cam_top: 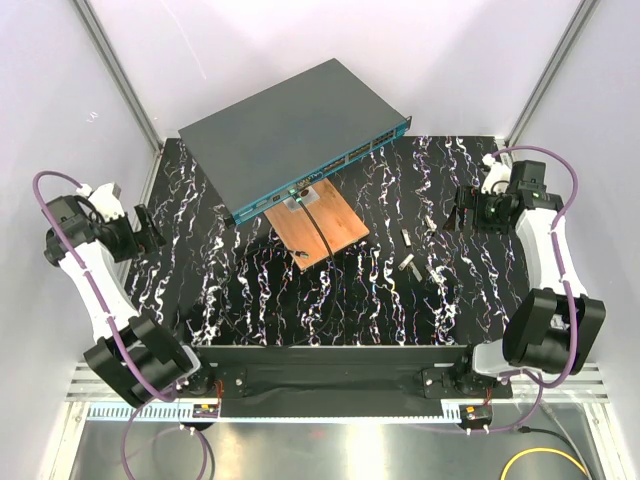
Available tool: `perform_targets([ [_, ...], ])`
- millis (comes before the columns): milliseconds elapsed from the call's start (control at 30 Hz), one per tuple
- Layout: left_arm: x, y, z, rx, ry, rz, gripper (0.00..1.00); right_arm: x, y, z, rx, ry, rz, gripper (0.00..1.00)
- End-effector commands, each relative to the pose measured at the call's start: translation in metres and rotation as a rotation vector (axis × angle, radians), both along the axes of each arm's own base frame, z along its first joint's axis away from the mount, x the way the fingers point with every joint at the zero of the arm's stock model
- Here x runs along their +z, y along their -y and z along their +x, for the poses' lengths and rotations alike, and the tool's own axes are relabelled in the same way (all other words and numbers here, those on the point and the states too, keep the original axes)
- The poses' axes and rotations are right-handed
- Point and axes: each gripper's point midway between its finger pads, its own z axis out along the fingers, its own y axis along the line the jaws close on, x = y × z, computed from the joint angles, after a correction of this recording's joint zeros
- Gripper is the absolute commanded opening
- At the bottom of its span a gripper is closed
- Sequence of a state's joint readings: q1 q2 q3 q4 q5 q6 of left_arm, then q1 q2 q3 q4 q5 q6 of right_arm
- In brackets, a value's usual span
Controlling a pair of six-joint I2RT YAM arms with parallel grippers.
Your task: Insert the plug into the switch port
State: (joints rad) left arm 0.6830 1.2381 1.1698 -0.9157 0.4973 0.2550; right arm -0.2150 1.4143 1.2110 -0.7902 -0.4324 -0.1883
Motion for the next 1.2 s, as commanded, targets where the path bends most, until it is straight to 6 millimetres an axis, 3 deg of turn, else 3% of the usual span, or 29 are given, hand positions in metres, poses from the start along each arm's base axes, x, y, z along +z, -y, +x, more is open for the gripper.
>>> perform_targets([
  [0, 0.019, 0.000, 0.008, -0.044, 0.078, 0.061, 0.99, -0.001, 0.012, 0.013, -0.013, 0.010, -0.060, 1.00],
  [67, 0.027, 0.006, 0.008, -0.080, 0.098, 0.058, 0.99, -0.001, 0.016, 0.019, -0.025, -0.004, -0.095, 1.00],
  [267, 0.082, 0.044, 0.011, -0.222, 0.332, 0.042, 0.99, -0.025, 0.012, 0.046, -0.004, -0.059, -0.157, 0.96],
  [400, 0.122, 0.070, 0.011, -0.311, 0.477, 0.042, 0.99, -0.045, 0.008, 0.069, -0.007, -0.104, -0.188, 0.81],
  [533, 0.156, 0.092, 0.004, -0.383, 0.589, 0.081, 0.99, -0.067, -0.002, 0.087, 0.004, -0.126, -0.221, 0.73],
  [767, 0.169, 0.120, -0.001, -0.477, 0.627, 0.079, 0.99, -0.107, -0.015, 0.107, 0.027, -0.191, -0.243, 0.64],
  [867, 0.171, 0.128, -0.003, -0.509, 0.636, 0.099, 0.99, -0.119, -0.010, 0.113, 0.022, -0.203, -0.275, 0.59],
  [1167, 0.170, 0.135, 0.003, -0.509, 0.628, 0.091, 0.99, -0.139, -0.029, 0.117, 0.096, -0.215, -0.328, 0.48],
])
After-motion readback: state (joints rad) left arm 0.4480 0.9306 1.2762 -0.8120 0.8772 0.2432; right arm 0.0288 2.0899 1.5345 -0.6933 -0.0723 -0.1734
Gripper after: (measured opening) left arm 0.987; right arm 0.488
